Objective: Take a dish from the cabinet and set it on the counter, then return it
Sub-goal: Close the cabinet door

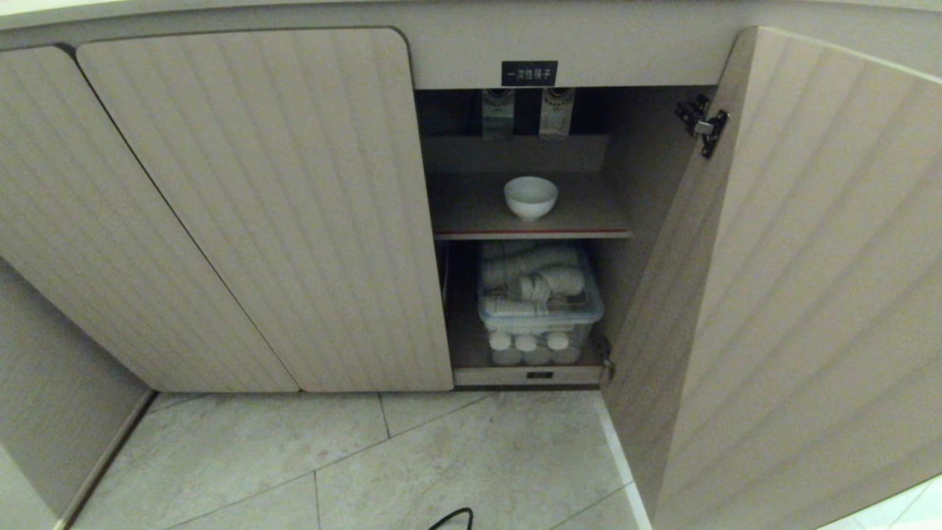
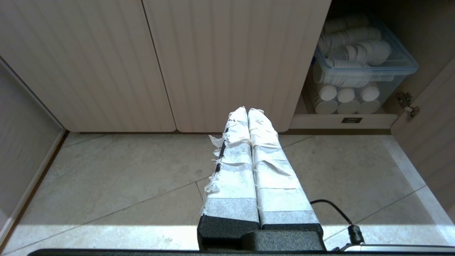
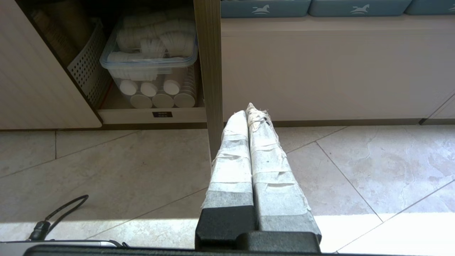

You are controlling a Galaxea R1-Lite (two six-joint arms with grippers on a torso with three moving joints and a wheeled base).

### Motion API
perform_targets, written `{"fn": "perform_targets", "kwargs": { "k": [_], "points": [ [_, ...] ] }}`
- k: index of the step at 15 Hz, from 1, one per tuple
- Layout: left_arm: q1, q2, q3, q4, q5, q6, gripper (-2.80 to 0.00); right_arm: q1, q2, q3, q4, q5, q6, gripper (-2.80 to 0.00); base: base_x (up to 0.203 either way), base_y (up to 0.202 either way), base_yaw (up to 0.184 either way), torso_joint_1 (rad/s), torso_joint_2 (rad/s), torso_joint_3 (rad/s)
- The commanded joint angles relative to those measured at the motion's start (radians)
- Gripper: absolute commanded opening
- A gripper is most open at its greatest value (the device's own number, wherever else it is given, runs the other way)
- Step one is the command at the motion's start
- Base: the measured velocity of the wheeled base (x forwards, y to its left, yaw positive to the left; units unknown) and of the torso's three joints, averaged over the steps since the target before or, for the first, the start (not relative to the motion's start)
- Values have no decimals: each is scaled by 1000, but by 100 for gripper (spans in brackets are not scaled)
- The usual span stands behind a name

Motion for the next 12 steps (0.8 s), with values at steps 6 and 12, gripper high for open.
{"fn": "perform_targets", "kwargs": {
  "k": [6, 12],
  "points": [
    [1, 0, -1, 0, 0, -1, -280, 0, 1, 0, 1, -2, 11, -280, 0, 0, 0, 0, 0, 0],
    [0, 0, -1, -2, 0, -1, -280, -1, 1, 0, 2, -3, 4, -280, 0, 0, 0, 0, 0, 0]
  ]
}}
